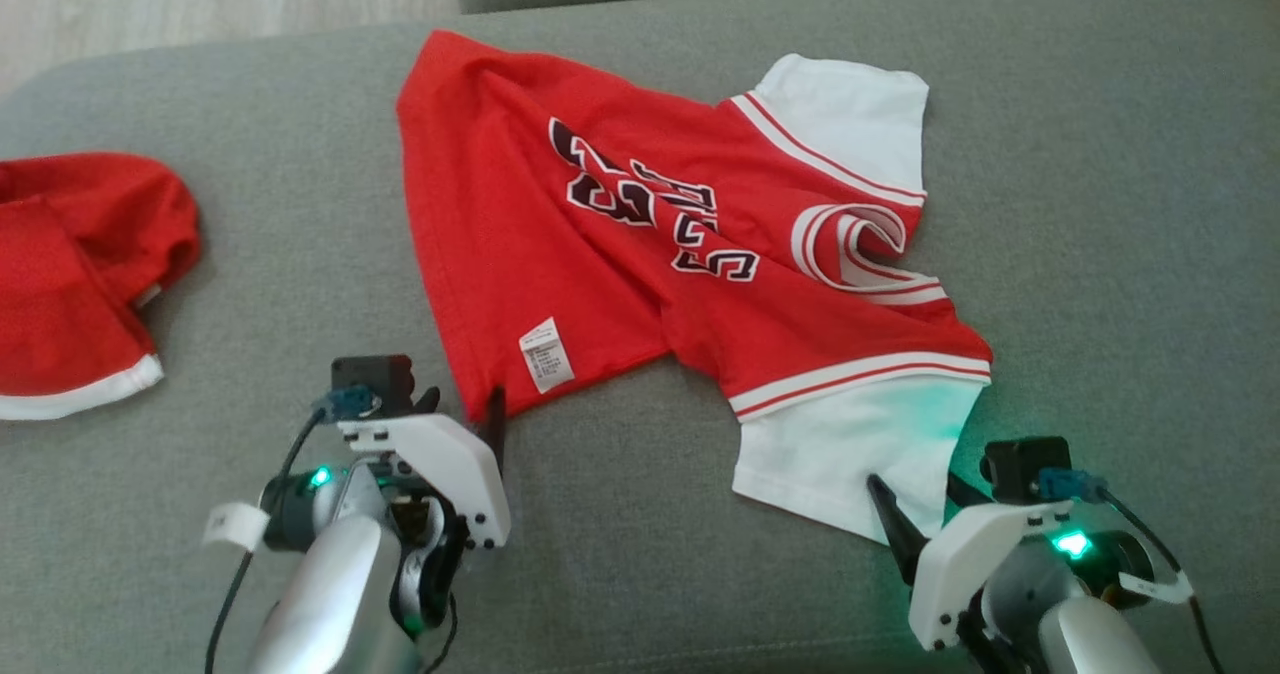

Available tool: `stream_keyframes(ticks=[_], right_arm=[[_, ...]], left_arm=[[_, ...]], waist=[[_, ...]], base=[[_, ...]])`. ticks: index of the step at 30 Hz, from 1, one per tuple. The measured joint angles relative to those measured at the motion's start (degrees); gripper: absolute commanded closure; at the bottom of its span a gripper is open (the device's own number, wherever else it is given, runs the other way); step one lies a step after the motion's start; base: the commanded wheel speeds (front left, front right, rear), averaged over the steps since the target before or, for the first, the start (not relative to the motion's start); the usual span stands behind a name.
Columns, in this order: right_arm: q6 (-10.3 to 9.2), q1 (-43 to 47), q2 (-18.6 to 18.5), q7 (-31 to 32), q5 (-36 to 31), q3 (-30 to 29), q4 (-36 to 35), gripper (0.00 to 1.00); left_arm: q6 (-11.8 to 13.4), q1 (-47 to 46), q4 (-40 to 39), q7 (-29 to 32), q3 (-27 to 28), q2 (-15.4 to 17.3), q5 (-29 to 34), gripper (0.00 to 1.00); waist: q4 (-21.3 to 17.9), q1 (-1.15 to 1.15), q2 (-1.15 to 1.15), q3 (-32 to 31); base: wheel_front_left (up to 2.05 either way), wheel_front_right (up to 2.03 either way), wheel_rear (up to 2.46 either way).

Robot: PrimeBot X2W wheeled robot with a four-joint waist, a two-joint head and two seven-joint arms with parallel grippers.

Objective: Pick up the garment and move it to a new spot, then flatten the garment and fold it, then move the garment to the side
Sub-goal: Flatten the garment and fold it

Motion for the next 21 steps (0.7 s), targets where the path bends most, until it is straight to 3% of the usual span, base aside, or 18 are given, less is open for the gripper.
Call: stream_keyframes(ticks=[5, 6, 7, 8, 15, 21], right_arm=[[0.0, -0.5, -0.01, 0.02, 0.27, 0.71, 0.02, 0.0], [0.0, -0.74, -0.02, 0.03, 0.51, 0.93, 0.2, 0.25], [0.0, -0.91, -0.08, 0.09, 0.52, 1.16, 0.35, 0.84], [0.0, -0.99, -0.12, 0.08, 0.82, 1.34, 0.41, 1.0], [0.0, -0.89, -0.04, -3.0, 8.47, 1.1, 1.0, 1.0], [0.0, -0.9, 0.02, -5.12, 20.96, -5.2, -12.1, 1.0]], left_arm=[[0.0, -1.05, 2.77, -0.56, -1.65, -0.14, -0.93, 0.0], [0.0, -1.13, 3.32, -0.98, -1.83, -0.18, -1.23, 0.51], [-0.02, -1.38, 3.77, -0.99, -1.98, -0.18, -1.23, 0.91], [-0.02, -1.79, 4.41, -1.42, -2.0, -0.16, -1.46, 1.0], [-1.51, -2.16, 6.97, -3.55, -1.72, -0.16, -4.07, 1.0], [-3.42, -1.03, -2.99, -3.77, 1.77, 1.58, -8.9, 1.0]], waist=[[-0.6, 0.0, 0.0, 0.66], [-0.69, 0.0, 0.0, 0.65], [-0.75, 0.0, 0.0, 0.57], [-0.8, 0.0, 0.0, 0.46], [-0.94, 0.0, 0.0, -1.59], [-1.48, 0.0, 0.0, -3.76]], base=[[0.0, 0.0, 0.0], [0.0, 0.0, 0.0], [0.0, 0.0, 0.0], [0.0, 0.0, 0.0], [0.0, 0.0, 0.0], [0.0, 0.0, 0.0]])
